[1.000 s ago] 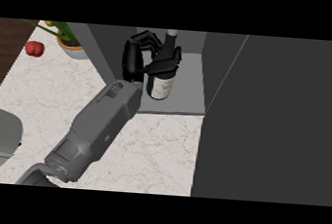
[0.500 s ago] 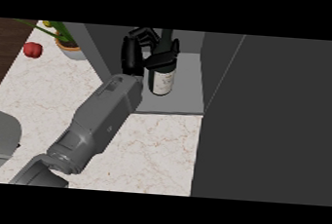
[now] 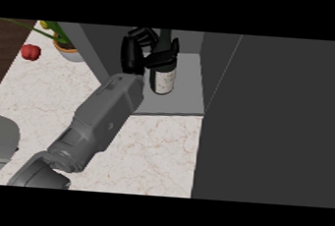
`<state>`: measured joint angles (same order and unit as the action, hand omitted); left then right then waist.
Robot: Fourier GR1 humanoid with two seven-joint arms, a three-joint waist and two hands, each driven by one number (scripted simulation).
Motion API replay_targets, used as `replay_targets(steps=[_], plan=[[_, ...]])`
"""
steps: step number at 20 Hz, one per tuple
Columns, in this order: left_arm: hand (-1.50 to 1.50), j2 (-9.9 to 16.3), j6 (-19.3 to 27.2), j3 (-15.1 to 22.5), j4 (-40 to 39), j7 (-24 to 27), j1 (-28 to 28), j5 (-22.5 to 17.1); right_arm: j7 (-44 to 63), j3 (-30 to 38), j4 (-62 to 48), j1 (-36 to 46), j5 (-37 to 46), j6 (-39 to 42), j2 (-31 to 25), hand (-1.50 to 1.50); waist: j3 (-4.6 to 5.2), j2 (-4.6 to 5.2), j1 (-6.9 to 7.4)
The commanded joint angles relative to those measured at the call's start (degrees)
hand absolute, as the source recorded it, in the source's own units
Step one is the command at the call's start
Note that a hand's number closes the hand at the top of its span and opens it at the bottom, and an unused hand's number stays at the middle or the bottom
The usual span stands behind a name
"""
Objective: Pick up the wine, place it into the cabinet and close the cabinet
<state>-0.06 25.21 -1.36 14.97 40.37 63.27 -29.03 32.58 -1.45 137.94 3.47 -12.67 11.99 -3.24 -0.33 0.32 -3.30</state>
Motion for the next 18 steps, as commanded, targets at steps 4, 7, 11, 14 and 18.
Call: replay_targets(steps=[4,7,11,14,18], plan=[[1.50,0.06,-0.04,-2.47,-4.20,3.19,1.36,-0.76,1.31,2.59,3.41,-0.41,-4.10,0.12,-0.93,-1.50,0.36,0.78,-0.17],[1.50,0.06,1.27,-2.23,-6.22,3.71,0.39,-0.13,2.31,-0.39,4.65,0.55,-1.93,-1.19,0.33,-1.50,0.41,0.83,-0.30],[-1.50,1.15,0.06,-1.60,-7.58,2.73,0.64,1.36,3.44,-0.24,3.97,2.05,-2.08,-1.40,-0.39,-1.50,0.41,0.79,0.09],[-1.50,1.86,1.77,-2.10,-8.22,3.24,0.76,1.55,1.32,-1.67,4.19,0.54,-0.18,-1.46,0.84,-1.50,0.41,0.91,-0.22],[-1.50,0.31,4.34,-1.09,-9.39,4.15,0.16,3.14,0.01,-3.59,5.55,-2.47,1.04,-0.79,1.50,-1.50,0.38,0.79,-0.44]])
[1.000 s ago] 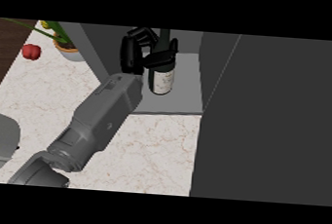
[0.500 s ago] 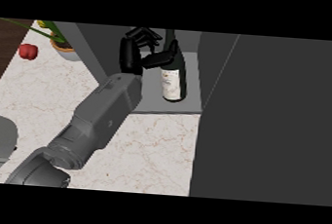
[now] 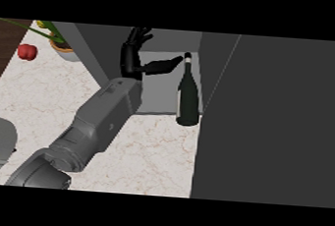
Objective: Pick up the wine, place it into the cabinet and close the cabinet
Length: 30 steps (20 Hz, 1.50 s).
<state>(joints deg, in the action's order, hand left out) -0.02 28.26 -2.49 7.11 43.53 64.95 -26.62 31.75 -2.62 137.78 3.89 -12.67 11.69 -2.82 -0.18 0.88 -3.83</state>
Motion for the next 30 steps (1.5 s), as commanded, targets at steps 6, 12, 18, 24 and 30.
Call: replay_targets(steps=[6,12,18,24,30], plan=[[-1.50,1.67,0.44,0.69,-2.73,2.45,-3.54,2.19,0.33,0.55,3.57,-1.86,-1.85,0.59,-0.49,-1.50,0.25,0.64,-0.44],[-1.50,1.61,-0.83,-1.41,-1.18,5.48,-4.89,0.75,-0.08,-1.66,2.61,-0.76,0.91,-0.34,0.47,-1.50,0.31,0.80,-0.38],[-1.50,0.01,-1.14,-1.39,-1.26,7.40,-5.54,1.34,-0.10,-0.26,2.07,-0.40,-0.65,-0.40,0.17,-1.50,0.28,0.64,-0.21],[-1.50,0.01,-5.29,-0.92,-1.03,7.17,-4.85,2.13,1.89,0.11,2.74,0.80,-1.46,-0.74,-0.71,-1.50,0.28,0.42,0.22],[-1.50,0.56,-8.68,-0.27,-1.33,5.99,-4.97,2.76,1.61,-0.31,2.26,0.89,-1.14,-1.09,-0.54,-1.50,0.24,0.18,0.84]])
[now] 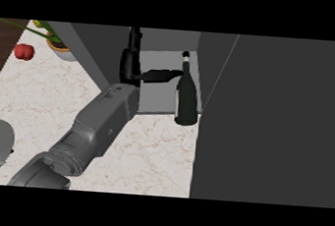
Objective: Pick up the wine, place it into the cabinet and close the cabinet
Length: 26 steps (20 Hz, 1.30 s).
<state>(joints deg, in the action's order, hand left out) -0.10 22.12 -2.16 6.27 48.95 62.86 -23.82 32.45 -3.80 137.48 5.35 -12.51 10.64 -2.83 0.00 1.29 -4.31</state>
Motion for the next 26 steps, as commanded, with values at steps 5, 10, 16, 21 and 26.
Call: replay_targets(steps=[5,10,16,21,26], plan=[[-1.50,0.09,-2.15,-0.31,-0.51,0.85,-2.62,-2.91,2.39,1.99,2.50,0.59,-4.38,0.68,-1.90,-1.50,0.06,-0.23,-0.51],[-1.50,0.10,-7.70,-0.19,1.49,2.61,-5.05,-4.77,2.58,-1.04,5.01,-1.17,-0.77,-0.90,-0.08,-1.50,0.07,-0.68,0.99],[-1.50,0.09,-7.44,4.10,3.66,1.31,-6.46,-10.04,2.25,-1.49,4.15,-0.17,-0.30,-2.01,0.36,-1.50,0.05,-0.97,0.40],[-1.50,0.09,-4.68,10.58,8.29,-0.14,-9.08,-14.12,0.97,-2.68,2.72,-1.08,0.77,-1.47,0.36,-1.50,0.03,-1.22,0.55],[-1.50,0.10,-2.30,21.12,18.72,0.57,-18.24,-19.86,4.73,-4.05,3.15,2.80,3.43,-4.86,1.00,-1.50,0.09,-1.35,1.40]])
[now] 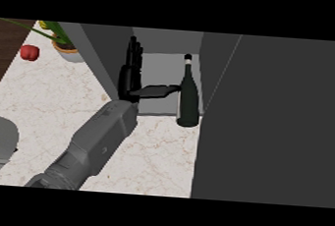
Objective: Pick up the wine, place it into the cabinet and close the cabinet
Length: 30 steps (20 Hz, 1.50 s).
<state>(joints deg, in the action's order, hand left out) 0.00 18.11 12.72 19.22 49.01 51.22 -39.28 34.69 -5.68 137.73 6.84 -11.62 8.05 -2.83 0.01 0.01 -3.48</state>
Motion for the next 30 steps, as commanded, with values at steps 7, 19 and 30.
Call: replay_targets(steps=[7,19,30], plan=[[-1.50,0.00,17.26,21.88,28.24,-3.99,-16.07,-7.63,3.08,3.69,7.16,-2.81,-2.34,-0.72,-2.16,-1.50,-0.02,-0.34,2.70],[-1.50,0.04,31.60,31.93,56.05,-6.87,-32.89,0.70,2.54,1.84,8.11,-3.56,-0.11,-2.07,-0.91,-1.50,-0.02,-0.36,3.68],[-1.50,8.09,35.33,36.19,76.86,-14.45,-45.26,9.19,-0.52,5.42,5.91,-5.52,-3.45,0.50,-2.36,-1.50,-0.03,-0.15,3.50]])
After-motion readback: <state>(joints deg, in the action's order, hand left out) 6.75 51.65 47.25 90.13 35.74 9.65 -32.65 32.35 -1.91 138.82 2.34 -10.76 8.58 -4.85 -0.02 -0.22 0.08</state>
